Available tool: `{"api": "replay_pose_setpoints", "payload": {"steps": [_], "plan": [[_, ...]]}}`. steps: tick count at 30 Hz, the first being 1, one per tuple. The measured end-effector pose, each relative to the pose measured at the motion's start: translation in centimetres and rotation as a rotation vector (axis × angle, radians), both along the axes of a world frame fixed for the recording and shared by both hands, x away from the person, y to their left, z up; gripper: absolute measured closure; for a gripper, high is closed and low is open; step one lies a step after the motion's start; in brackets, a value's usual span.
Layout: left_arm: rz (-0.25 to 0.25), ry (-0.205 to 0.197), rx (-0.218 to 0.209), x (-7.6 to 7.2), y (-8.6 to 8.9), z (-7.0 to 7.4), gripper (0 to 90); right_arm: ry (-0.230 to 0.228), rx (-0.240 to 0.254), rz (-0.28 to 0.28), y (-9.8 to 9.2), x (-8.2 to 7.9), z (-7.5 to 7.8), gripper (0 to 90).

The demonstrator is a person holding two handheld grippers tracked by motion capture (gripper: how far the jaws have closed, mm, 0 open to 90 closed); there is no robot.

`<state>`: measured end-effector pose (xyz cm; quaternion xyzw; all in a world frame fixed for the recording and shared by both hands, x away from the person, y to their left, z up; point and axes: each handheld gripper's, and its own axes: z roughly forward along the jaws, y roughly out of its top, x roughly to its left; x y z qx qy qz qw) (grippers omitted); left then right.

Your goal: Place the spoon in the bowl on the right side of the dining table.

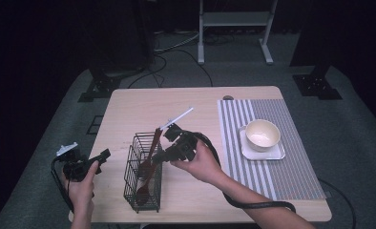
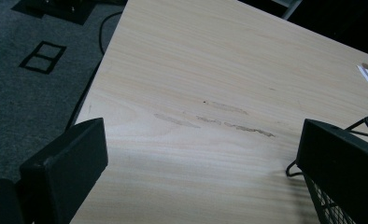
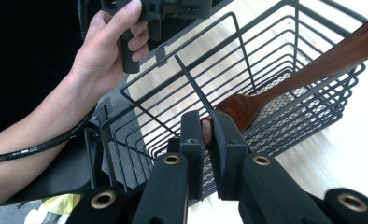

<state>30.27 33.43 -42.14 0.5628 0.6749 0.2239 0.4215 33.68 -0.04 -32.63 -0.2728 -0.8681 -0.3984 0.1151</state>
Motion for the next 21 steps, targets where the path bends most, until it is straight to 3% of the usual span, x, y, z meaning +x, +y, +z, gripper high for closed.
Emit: {"api": "replay_pose_setpoints", "payload": {"steps": [21], "plan": [[0.004, 0.000, 0.002, 0.0, 0.1, 0.0, 1.2, 0.011, 0.044, -0.018, -1.6, 0.4, 2.6, 83.8]]}}
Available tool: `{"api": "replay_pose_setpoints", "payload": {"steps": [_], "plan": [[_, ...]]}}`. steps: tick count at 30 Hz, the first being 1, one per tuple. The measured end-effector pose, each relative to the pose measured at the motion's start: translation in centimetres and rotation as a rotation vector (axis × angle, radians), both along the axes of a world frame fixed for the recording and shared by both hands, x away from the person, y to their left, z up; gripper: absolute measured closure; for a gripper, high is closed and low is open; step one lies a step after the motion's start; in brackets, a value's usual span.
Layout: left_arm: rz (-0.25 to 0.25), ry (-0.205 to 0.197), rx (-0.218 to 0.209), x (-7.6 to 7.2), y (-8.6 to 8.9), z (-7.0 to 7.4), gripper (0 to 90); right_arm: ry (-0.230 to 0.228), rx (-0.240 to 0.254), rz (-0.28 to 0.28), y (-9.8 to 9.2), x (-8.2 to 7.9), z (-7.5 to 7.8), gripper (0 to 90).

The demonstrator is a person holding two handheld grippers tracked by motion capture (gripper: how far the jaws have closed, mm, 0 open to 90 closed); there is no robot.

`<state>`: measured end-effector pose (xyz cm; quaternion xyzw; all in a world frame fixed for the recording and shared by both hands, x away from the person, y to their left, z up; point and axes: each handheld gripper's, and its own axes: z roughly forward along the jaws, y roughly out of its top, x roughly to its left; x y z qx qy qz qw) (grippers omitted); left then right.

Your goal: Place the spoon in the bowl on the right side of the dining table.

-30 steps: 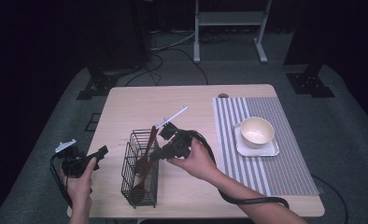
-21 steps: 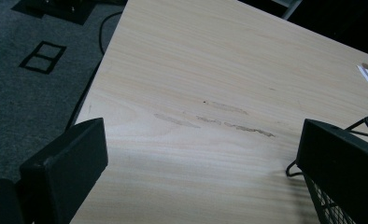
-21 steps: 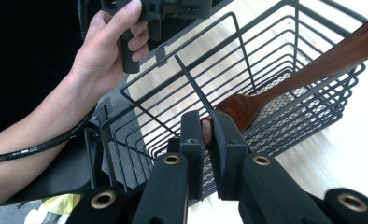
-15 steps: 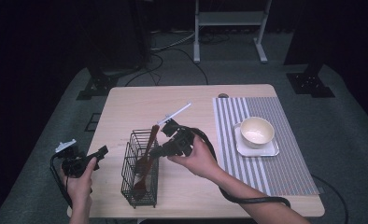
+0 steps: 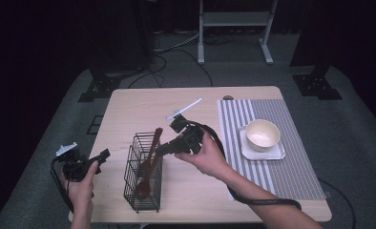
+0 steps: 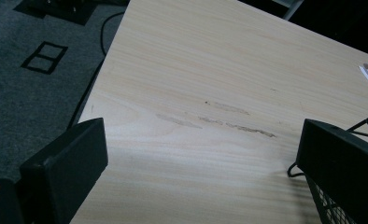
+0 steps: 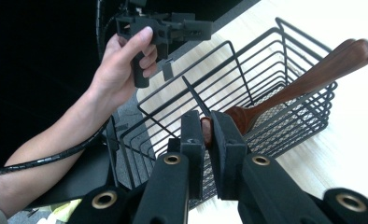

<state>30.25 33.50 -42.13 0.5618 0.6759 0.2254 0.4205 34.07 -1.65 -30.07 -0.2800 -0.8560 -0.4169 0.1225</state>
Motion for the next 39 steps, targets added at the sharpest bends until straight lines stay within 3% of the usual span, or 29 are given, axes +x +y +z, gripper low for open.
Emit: {"api": "replay_pose_setpoints", "payload": {"steps": [24, 39], "plan": [[-0.002, 0.004, 0.002, 0.1, -0.1, -0.2, 1.2, -0.001, 0.033, -0.019, -1.8, 0.4, 3.0, 83.8], [-0.002, 0.007, 0.007, 0.1, -0.1, -0.2, 1.2, 0.007, 0.050, -0.025, -2.9, 0.6, 3.5, 83.8]]}}
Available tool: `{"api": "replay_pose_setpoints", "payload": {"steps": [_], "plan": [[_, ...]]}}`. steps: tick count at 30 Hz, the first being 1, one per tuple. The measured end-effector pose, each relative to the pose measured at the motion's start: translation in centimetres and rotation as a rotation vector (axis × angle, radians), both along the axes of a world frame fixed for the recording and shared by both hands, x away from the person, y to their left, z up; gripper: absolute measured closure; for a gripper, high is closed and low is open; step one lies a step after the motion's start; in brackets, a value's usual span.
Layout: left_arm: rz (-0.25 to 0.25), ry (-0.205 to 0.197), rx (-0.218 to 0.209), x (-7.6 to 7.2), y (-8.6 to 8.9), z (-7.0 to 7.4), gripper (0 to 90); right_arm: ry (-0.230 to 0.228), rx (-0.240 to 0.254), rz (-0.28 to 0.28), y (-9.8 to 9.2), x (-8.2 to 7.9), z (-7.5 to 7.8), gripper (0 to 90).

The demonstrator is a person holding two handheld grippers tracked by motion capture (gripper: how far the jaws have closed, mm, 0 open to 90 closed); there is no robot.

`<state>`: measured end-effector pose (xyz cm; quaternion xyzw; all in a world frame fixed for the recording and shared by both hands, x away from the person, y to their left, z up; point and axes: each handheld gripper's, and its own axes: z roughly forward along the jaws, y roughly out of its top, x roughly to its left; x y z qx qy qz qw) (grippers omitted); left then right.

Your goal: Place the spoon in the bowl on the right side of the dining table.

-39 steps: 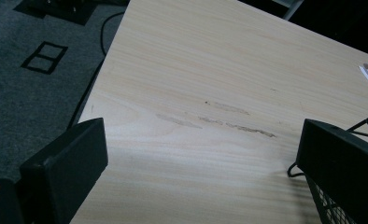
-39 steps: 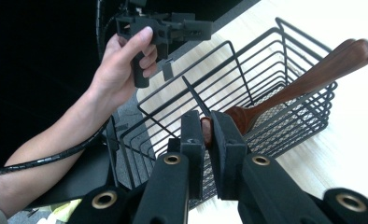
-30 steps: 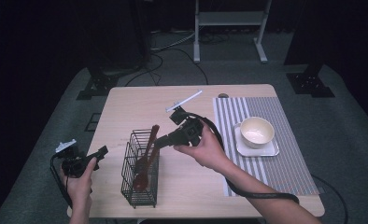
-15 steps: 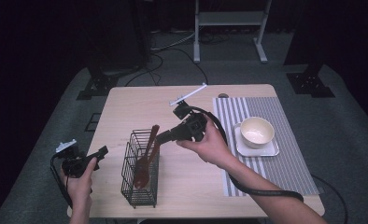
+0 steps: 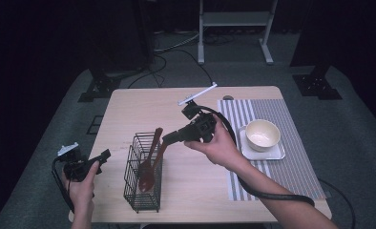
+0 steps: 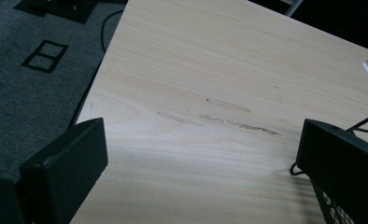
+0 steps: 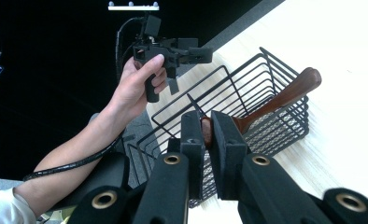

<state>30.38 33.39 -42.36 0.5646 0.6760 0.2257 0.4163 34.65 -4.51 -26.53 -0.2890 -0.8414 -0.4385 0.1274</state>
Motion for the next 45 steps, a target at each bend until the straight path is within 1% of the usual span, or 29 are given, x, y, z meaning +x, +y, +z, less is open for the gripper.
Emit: {"api": "replay_pose_setpoints", "payload": {"steps": [9, 12, 23, 29, 34, 45], "plan": [[0.002, -0.001, -0.001, 0.0, 0.0, 0.0, 1.2, 0.008, 0.013, -0.010, -0.8, 0.1, 0.4, 83.8], [0.000, 0.002, 0.000, 0.1, -0.1, 0.0, 1.2, 0.018, 0.024, -0.021, -1.4, 0.2, 0.6, 83.8], [-0.001, 0.002, 0.007, 0.1, -0.2, -0.1, 1.2, 0.029, 0.048, -0.035, -2.7, 0.4, 0.9, 83.8], [-0.001, 0.004, 0.009, 0.1, -0.1, -0.1, 1.2, 0.029, 0.056, -0.039, -3.2, 0.5, 0.9, 83.7], [0.002, 0.006, 0.008, 0.1, -0.1, -0.2, 1.2, 0.040, 0.060, -0.043, -3.7, 0.5, 0.9, 83.8], [-0.002, 0.009, 0.017, 0.2, -0.3, -0.2, 1.2, 0.047, 0.073, -0.054, -5.0, 0.7, 0.9, 83.8]]}}
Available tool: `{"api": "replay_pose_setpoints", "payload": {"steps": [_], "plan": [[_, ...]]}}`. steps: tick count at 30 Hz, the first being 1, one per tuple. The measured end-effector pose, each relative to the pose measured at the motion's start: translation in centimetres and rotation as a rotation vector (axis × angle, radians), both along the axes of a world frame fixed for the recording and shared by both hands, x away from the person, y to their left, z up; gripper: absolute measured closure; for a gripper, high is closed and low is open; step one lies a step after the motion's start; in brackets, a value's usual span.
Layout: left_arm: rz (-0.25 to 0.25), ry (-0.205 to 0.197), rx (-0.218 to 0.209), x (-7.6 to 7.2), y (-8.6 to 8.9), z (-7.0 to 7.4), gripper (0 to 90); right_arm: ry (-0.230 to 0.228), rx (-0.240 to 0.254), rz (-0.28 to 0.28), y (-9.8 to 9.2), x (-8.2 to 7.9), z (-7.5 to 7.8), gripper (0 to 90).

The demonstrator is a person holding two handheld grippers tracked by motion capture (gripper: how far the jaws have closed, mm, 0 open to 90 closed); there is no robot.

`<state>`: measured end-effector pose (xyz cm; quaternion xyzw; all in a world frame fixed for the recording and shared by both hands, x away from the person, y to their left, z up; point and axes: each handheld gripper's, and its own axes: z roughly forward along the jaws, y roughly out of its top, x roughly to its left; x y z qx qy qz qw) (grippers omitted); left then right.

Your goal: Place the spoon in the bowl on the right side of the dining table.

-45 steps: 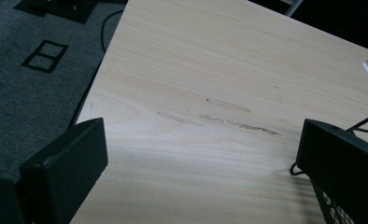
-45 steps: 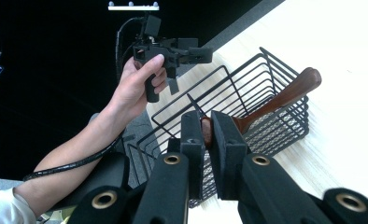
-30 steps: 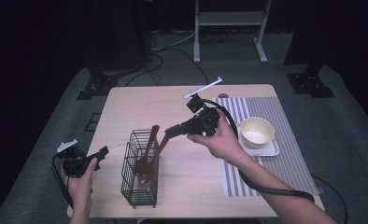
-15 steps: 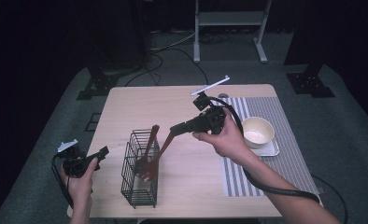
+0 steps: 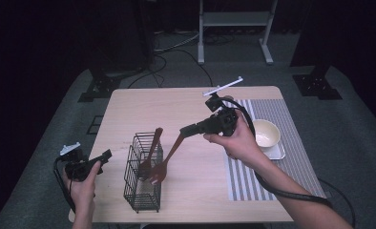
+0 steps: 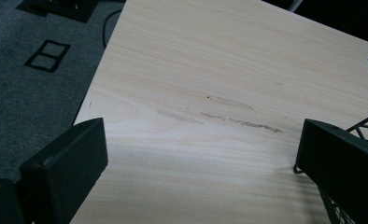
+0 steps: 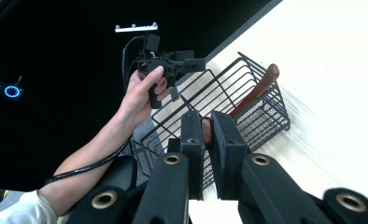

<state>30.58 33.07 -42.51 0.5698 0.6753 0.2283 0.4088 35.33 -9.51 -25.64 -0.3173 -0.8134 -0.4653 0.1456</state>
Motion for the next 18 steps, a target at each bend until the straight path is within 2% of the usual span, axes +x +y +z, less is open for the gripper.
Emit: {"api": "replay_pose_setpoints", "payload": {"steps": [9, 18], "plan": [[0.005, 0.001, -0.002, 0.0, 0.0, 0.0, 1.2, 0.011, 0.002, -0.003, -0.9, 0.1, -0.1, 83.8], [0.006, 0.003, 0.002, -0.1, 0.0, 0.0, 1.2, 0.024, -0.002, -0.026, -2.6, 0.4, -0.6, 83.8]]}}
